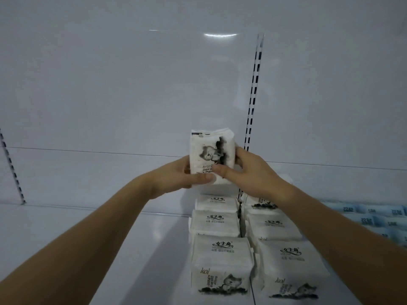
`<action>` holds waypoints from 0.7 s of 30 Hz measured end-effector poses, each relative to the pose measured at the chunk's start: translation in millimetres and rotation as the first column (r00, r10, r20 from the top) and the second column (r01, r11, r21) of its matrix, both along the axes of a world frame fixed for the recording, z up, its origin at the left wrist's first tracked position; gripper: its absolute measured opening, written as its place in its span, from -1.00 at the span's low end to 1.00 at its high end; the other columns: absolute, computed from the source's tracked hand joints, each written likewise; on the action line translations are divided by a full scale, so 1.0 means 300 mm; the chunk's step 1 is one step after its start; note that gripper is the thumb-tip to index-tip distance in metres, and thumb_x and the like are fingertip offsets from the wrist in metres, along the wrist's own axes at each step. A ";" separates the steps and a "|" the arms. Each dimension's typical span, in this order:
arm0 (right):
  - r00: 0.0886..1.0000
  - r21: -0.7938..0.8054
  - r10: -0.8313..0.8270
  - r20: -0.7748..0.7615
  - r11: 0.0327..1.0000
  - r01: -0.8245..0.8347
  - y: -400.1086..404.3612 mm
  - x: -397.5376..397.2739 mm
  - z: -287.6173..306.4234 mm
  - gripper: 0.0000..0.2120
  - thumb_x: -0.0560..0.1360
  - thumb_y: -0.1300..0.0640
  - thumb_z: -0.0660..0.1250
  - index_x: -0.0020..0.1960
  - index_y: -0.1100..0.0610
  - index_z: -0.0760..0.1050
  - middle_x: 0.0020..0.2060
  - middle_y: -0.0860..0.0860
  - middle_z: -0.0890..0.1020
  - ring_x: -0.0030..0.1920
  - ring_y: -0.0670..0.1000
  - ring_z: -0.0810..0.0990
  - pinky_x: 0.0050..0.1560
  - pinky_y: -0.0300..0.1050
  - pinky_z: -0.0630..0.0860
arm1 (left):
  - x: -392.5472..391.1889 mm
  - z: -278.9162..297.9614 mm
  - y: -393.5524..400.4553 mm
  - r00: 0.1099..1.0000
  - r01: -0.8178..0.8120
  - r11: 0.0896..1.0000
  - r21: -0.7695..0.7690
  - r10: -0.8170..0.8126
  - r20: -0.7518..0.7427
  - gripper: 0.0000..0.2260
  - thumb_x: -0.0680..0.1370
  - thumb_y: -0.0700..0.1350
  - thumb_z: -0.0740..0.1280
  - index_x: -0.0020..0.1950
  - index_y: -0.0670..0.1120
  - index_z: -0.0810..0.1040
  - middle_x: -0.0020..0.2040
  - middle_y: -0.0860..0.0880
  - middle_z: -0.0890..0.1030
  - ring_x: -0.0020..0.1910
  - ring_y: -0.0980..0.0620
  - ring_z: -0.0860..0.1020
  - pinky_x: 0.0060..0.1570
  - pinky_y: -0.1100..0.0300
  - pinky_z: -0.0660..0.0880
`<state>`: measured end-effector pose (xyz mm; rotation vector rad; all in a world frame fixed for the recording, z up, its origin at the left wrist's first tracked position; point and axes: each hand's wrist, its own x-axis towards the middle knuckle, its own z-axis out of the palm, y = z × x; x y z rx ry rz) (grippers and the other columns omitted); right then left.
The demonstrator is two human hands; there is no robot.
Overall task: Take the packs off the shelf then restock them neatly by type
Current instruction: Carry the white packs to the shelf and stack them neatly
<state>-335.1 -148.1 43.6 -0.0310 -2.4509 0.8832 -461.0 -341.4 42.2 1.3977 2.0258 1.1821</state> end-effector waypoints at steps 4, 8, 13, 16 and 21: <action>0.996 0.027 -0.064 0.058 0.998 0.063 0.027 0.019 0.028 -0.29 0.41 -0.33 0.42 0.48 -0.15 0.31 0.27 -0.26 0.51 0.30 -0.20 0.46 0.30 -0.13 0.42 | -0.002 0.020 0.019 0.970 -0.188 0.973 0.130 0.205 -0.128 -0.63 0.46 0.07 0.53 0.18 0.08 0.49 0.04 0.08 0.66 0.04 0.02 0.63 0.04 0.04 0.60; 0.996 0.251 -0.075 0.056 0.966 0.058 0.049 0.037 0.054 -0.11 0.41 -0.22 0.50 0.59 -0.18 0.08 0.44 -0.12 0.37 0.41 -0.10 0.36 0.38 -0.06 0.34 | -0.037 0.047 0.041 0.749 -0.334 0.935 -0.118 0.187 -0.635 -0.56 0.38 0.16 0.53 0.12 0.05 0.44 -0.04 0.08 0.56 -0.04 0.03 0.54 -0.07 0.07 0.53; 0.976 0.579 -0.184 0.117 0.811 0.083 0.052 -0.008 -0.004 -0.39 0.51 -0.23 0.36 0.49 -0.04 0.35 0.24 -0.01 0.52 0.26 0.04 0.46 0.26 0.11 0.44 | -0.065 0.023 0.094 0.706 -0.345 0.920 -0.184 0.125 -0.697 -0.46 0.35 0.21 0.53 0.22 0.06 0.45 -0.01 0.07 0.47 0.00 -0.01 0.50 0.04 0.02 0.51; 0.949 0.718 -0.290 0.125 0.686 0.115 0.057 -0.015 -0.027 -0.51 0.53 -0.36 0.20 0.35 -0.13 0.44 0.03 -0.03 0.61 0.17 0.09 0.49 0.17 0.09 0.44 | -0.086 -0.021 0.093 0.779 -0.299 0.940 -0.163 0.142 -0.611 -0.37 0.40 0.17 0.53 0.39 0.09 0.38 0.07 0.07 0.54 0.03 0.00 0.52 0.07 0.04 0.51; 0.899 0.766 -0.397 0.186 0.631 0.120 0.059 -0.025 -0.050 -0.49 0.57 -0.37 0.10 0.41 -0.16 0.40 0.17 0.00 0.57 0.29 0.08 0.40 0.31 0.09 0.32 | -0.092 -0.074 0.109 0.795 -0.270 0.951 -0.148 0.133 -0.592 -0.43 0.50 0.17 0.45 0.43 0.06 0.34 -0.08 0.10 0.49 -0.06 0.01 0.51 -0.07 0.13 0.43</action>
